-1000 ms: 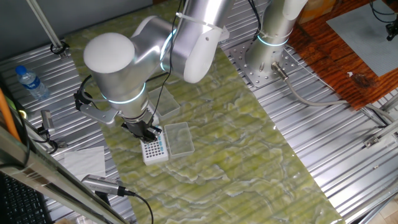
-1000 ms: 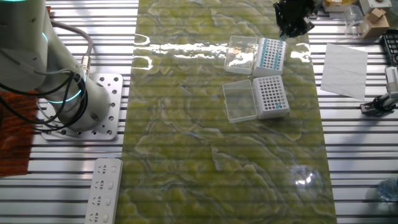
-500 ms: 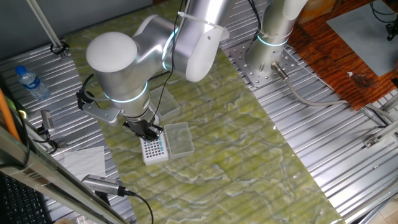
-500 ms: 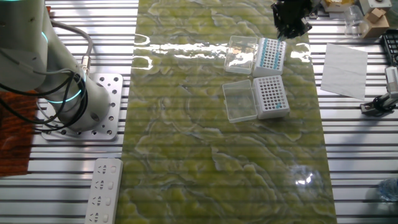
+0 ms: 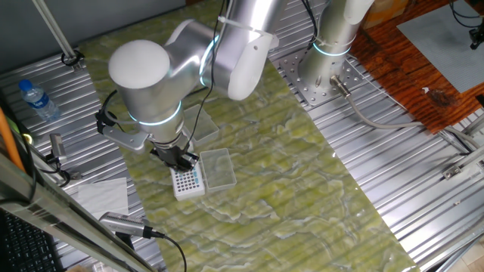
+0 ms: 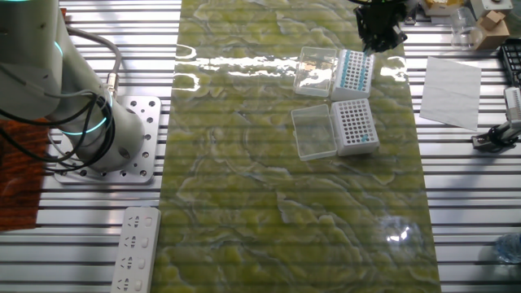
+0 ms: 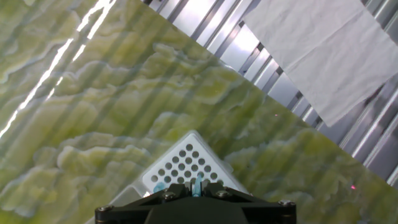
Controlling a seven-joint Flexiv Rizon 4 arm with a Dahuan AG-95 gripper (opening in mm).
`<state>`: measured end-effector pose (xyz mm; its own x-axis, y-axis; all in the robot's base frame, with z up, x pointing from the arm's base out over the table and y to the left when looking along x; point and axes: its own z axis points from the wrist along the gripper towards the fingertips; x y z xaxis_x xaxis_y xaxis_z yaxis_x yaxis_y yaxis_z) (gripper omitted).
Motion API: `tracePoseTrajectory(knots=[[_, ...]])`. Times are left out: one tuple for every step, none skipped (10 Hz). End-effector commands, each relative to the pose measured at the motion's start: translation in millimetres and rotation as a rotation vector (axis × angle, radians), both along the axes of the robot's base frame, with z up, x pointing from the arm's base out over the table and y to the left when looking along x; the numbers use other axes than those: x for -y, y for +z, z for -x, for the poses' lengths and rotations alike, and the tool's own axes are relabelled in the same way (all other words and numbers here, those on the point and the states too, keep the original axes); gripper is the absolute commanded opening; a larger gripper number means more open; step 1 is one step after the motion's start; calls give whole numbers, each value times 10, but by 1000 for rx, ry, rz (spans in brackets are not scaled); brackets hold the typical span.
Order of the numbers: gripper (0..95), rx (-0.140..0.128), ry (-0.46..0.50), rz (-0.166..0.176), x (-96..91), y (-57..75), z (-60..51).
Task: Transfer all medium pipette tips from one holder to another
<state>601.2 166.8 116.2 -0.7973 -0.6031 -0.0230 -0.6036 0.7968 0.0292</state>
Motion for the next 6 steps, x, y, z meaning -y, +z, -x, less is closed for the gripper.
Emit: tracePoseTrajectory(knots=[[0, 5, 36, 0, 8, -13, -2], [0, 5, 36, 0, 8, -13, -2], [190, 6, 43, 0, 9, -13, -4], [380, 8, 50, 0, 9, -11, -6], [380, 9, 54, 0, 9, -9, -9], [380, 9, 54, 0, 8, -8, -11]])
